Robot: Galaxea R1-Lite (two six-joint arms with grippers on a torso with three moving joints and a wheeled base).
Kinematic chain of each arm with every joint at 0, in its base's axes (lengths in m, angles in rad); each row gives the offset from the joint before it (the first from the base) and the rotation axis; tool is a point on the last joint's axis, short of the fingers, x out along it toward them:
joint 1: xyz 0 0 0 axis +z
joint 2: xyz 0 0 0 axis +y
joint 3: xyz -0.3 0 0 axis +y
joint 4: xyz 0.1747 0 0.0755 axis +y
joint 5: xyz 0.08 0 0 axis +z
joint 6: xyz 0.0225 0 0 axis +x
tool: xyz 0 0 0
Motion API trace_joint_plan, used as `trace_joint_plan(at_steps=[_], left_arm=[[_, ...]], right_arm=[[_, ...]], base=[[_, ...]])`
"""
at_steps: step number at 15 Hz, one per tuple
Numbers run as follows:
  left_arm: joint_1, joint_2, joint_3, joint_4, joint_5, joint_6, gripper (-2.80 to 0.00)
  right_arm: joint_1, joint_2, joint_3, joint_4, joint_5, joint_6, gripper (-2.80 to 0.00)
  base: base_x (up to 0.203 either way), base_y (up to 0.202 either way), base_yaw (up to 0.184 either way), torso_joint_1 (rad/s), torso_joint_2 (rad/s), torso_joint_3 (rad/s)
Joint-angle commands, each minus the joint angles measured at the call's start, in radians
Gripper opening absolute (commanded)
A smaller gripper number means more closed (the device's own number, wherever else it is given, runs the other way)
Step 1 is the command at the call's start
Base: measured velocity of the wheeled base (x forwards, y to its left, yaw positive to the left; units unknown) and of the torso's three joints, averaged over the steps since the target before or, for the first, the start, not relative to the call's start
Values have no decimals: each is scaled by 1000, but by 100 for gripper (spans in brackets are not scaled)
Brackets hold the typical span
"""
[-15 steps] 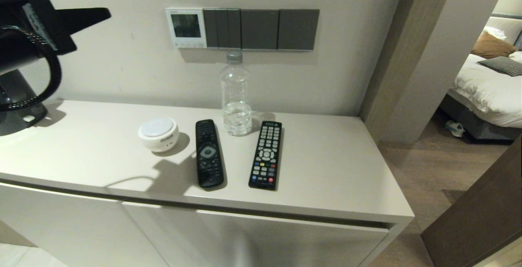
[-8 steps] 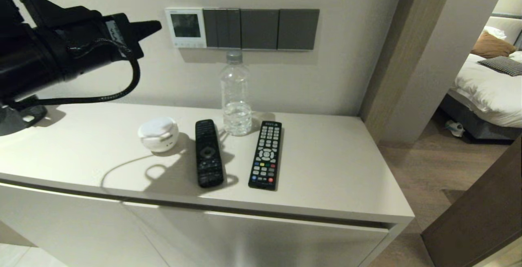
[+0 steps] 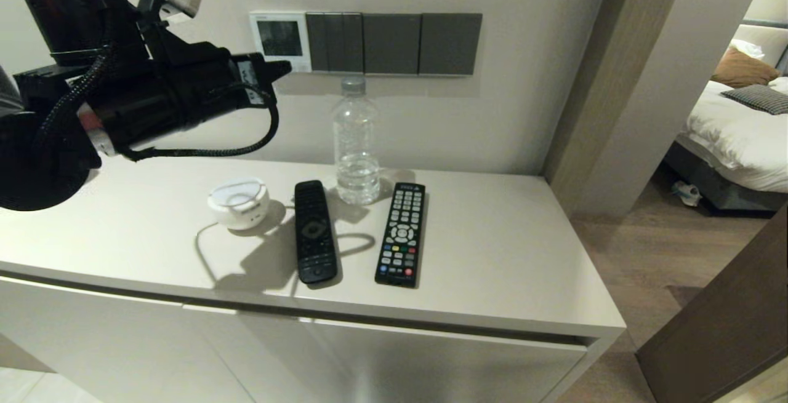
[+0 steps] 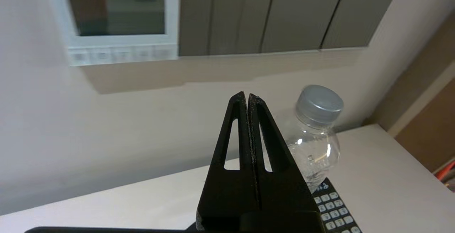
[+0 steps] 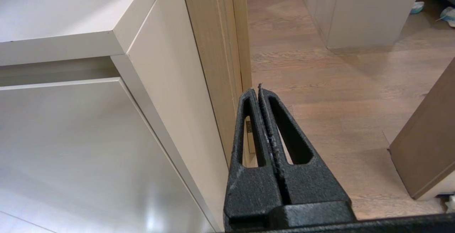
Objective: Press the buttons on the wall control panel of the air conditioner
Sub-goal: Turn on the central air conditioner
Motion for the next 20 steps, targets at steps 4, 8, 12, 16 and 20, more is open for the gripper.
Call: trace_joint_plan(at_steps=[4, 8, 12, 16, 20], left_arm=[[-4, 115, -85, -32, 8, -2, -280], [-4, 186, -136, -36, 11, 0, -280], [-2, 217, -173, -36, 18, 1, -280], [3, 246, -225, -23, 105, 1, -280], [7, 257, -237, -26, 107, 2, -280]], right_arm=[[0, 2, 2, 0, 1, 0, -280], [0, 2, 2, 0, 0, 0, -280], [0, 2, 2, 0, 1, 0, -280], [0, 2, 2, 0, -1, 0, -280], [0, 2, 2, 0, -1, 0, -280]], base=[[0, 0, 0, 0, 0, 0], [0, 0, 0, 0, 0, 0], [0, 0, 0, 0, 0, 0], [0, 0, 0, 0, 0, 0], [0, 0, 0, 0, 0, 0]])
